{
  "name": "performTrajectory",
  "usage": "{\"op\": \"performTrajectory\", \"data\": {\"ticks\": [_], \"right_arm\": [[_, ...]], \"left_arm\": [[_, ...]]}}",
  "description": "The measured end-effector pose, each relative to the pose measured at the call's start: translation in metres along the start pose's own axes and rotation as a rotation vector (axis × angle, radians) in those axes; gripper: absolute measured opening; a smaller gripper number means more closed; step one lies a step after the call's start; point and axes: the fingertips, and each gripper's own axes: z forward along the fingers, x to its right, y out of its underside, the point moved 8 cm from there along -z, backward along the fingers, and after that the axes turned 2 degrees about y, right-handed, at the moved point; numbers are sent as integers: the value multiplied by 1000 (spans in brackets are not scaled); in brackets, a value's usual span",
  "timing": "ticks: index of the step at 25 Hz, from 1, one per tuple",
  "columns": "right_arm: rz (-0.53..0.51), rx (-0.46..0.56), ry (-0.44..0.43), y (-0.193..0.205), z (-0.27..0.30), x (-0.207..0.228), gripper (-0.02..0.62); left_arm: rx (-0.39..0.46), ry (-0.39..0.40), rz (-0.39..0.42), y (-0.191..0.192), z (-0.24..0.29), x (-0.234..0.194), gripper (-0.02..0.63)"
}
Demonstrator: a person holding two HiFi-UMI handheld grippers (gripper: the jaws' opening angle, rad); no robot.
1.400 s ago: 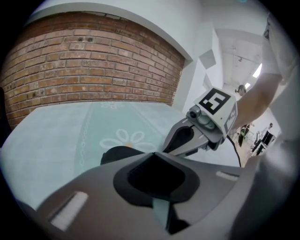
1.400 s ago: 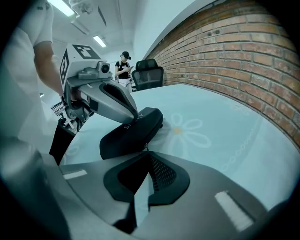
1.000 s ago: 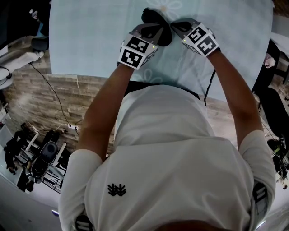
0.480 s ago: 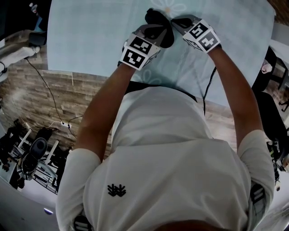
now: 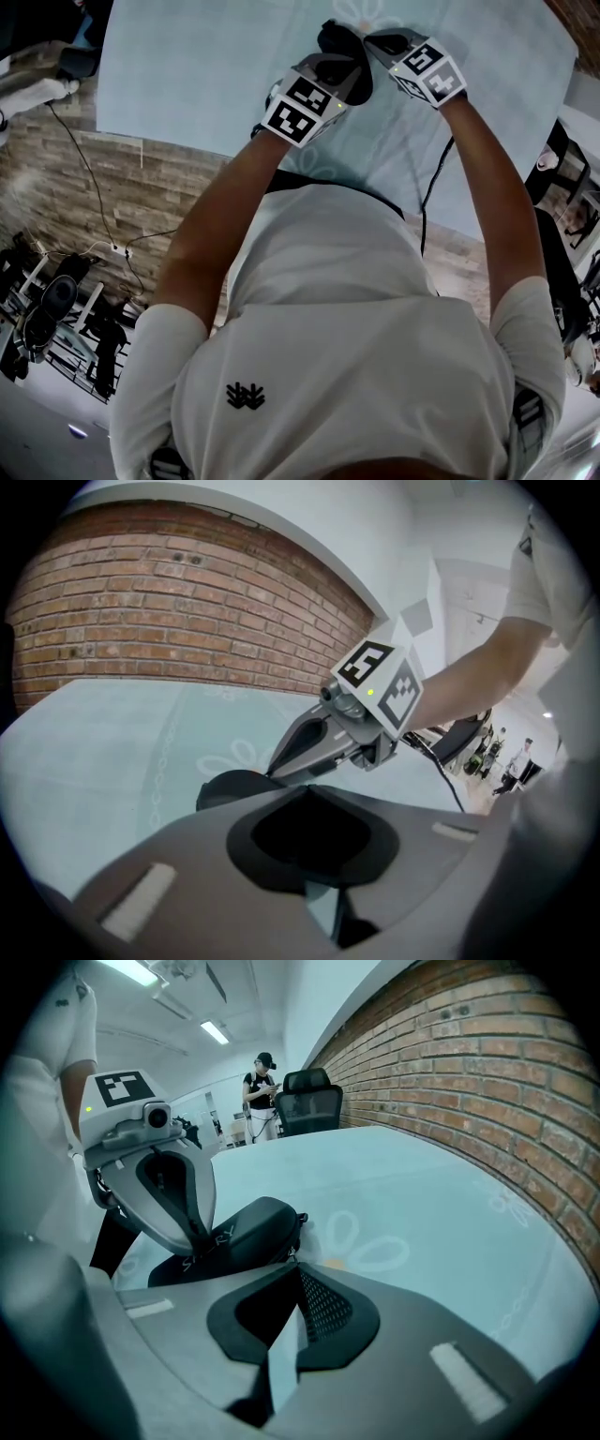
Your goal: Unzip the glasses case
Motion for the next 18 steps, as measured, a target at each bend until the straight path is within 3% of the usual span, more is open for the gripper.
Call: {"op": "performTrajectory", "data": {"ticks": [18], "right_arm": [[-134, -57, -94, -27, 21, 19, -2]], "left_arm": [[34, 35, -14, 1, -1, -1, 55]]}}
